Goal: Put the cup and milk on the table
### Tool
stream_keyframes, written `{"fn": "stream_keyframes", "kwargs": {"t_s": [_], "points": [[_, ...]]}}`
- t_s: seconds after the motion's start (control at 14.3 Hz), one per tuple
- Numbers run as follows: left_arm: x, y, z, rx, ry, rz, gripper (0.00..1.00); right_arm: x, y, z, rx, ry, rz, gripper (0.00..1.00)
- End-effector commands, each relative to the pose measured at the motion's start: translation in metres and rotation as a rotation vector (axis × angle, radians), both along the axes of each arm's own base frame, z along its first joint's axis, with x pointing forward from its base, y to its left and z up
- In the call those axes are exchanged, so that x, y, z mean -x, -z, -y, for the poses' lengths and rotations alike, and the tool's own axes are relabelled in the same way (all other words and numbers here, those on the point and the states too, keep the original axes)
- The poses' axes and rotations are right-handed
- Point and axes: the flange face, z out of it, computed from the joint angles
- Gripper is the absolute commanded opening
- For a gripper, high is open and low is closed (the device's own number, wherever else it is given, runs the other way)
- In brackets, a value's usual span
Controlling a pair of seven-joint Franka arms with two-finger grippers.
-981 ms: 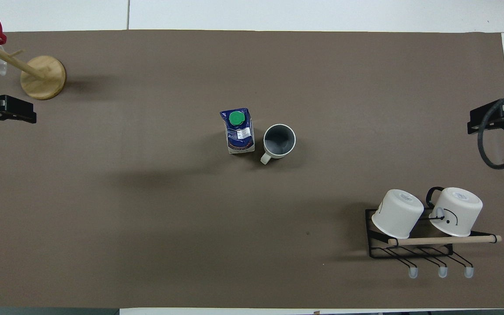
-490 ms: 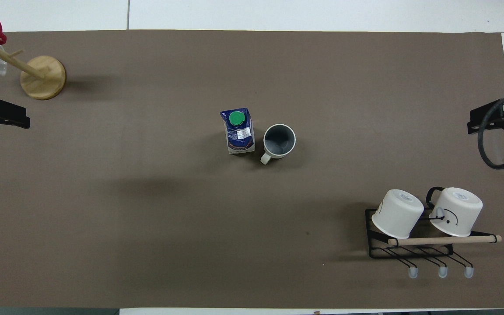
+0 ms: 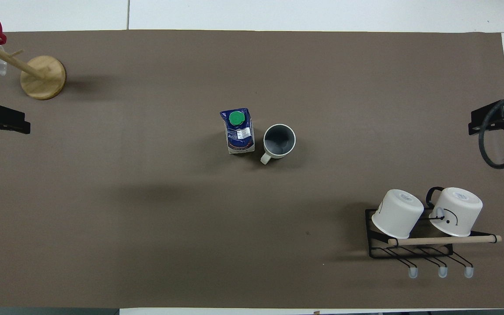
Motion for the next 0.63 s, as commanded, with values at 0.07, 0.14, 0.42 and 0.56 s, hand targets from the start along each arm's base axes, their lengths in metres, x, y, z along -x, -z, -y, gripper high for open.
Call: {"fn": "stream_keyframes", "kwargs": {"t_s": [0.07, 0.14, 0.42, 0.56], "points": [[0.004, -0.009, -0.005, 0.013, 0.024, 0.005, 1.0, 0.007, 0.008, 0.007, -0.025, 0.048, 0.042, 1.0], [0.005, -0.01, -0.005, 0.014, 0.025, 0.001, 1.0, 0.007, 0.007, 0.002, -0.024, 0.062, 0.038, 1.0], [0.005, -0.008, -0.003, 0.011, 0.028, 0.01, 1.0, 0.007, 0.008, -0.003, -0.031, 0.06, 0.029, 1.0], [0.008, -0.007, -0.003, 0.011, 0.025, -0.005, 1.0, 0.007, 0.007, -0.004, -0.055, 0.06, 0.032, 1.0]]}}
